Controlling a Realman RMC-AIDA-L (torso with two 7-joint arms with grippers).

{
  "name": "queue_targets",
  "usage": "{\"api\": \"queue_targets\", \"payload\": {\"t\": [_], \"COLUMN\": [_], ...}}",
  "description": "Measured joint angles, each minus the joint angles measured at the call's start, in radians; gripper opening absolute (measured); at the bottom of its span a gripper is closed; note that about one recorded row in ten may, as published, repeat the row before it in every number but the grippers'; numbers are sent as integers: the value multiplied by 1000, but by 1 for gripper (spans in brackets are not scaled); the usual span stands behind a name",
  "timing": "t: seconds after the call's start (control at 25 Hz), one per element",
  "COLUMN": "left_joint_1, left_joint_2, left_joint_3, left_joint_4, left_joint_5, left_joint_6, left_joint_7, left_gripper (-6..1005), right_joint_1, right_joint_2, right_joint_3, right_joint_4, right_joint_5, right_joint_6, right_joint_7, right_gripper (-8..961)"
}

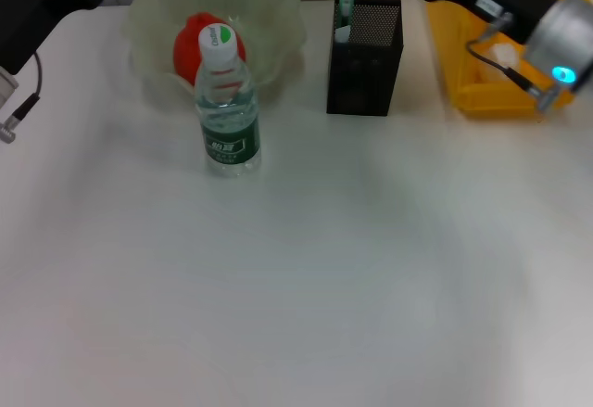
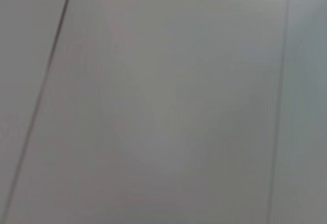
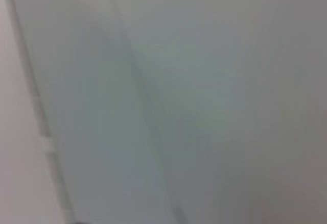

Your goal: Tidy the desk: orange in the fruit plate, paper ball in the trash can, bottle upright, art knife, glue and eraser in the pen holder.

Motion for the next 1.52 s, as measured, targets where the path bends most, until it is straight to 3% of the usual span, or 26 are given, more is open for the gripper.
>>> {"api": "queue_targets", "payload": {"t": [0.12,0.16,0.2,0.28,0.52,0.64,0.68,0.84,1.12,1.52], "left_joint_1": [-4,-5,-5,-2,34,46,56,63,58,57], "left_joint_2": [2,8,8,18,42,54,67,80,54,60], "left_joint_3": [19,51,51,97,150,150,148,150,156,169], "left_joint_4": [2,13,13,34,125,163,199,231,258,259], "left_joint_5": [2,6,6,25,171,230,286,349,442,444], "left_joint_6": [59,110,110,182,396,467,538,579,584,595], "left_joint_7": [-39,-64,-64,-90,-199,-254,-302,-358,-388,-396], "left_gripper": [628,628,628,628,628,629,629,629,629,629], "right_joint_1": [-78,-117,-117,-136,-156,-171,-179,-199,-203,-199], "right_joint_2": [-20,-38,-38,-54,-59,-54,-51,-33,-2,8], "right_joint_3": [18,64,64,144,406,433,439,442,440,441], "right_joint_4": [-160,-272,-272,-369,-479,-479,-479,-470,-450,-430], "right_joint_5": [-161,-310,-310,-469,-707,-709,-710,-712,-724,-735], "right_joint_6": [-112,-232,-232,-382,-806,-843,-852,-858,-856,-851], "right_joint_7": [201,325,325,428,525,504,492,427,339,312], "right_gripper": [602,615,615,615,615,614,614,614,614,614]}}
